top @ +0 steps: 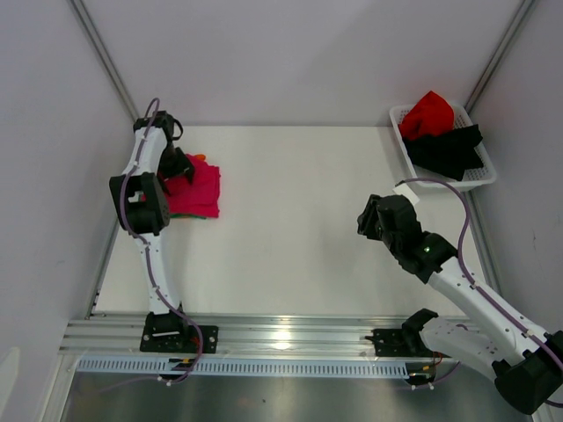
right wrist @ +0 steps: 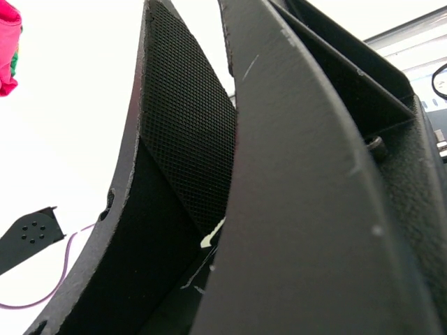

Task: Fold and stack the t-shirts
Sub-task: Put the neatly folded tshirt into the corner of the board with the left arm

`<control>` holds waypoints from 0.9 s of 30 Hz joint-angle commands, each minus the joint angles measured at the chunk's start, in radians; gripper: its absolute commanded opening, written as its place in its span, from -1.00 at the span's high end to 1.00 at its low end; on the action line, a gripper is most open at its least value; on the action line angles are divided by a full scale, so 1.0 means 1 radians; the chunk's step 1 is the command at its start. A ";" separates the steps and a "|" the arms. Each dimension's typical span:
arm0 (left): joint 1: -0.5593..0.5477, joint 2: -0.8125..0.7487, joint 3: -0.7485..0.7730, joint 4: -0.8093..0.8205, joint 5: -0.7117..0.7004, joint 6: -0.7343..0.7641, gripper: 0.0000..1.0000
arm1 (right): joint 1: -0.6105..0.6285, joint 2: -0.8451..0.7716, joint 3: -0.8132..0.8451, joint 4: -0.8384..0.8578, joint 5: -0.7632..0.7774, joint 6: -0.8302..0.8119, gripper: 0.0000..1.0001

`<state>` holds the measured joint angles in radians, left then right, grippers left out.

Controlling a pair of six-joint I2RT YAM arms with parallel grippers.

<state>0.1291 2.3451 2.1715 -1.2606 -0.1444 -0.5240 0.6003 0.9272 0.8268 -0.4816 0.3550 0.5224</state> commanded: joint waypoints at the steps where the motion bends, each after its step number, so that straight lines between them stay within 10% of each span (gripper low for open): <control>1: 0.029 0.023 0.045 0.059 0.023 0.019 -0.55 | -0.004 -0.008 0.041 -0.009 0.016 -0.012 0.18; 27: 0.064 -0.010 0.066 0.171 0.080 0.036 -0.42 | -0.004 -0.010 0.055 -0.026 0.016 -0.010 0.18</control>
<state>0.1856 2.3608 2.1948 -1.1896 -0.0700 -0.5121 0.5999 0.9173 0.8387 -0.5148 0.3614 0.5224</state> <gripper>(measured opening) 0.703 0.412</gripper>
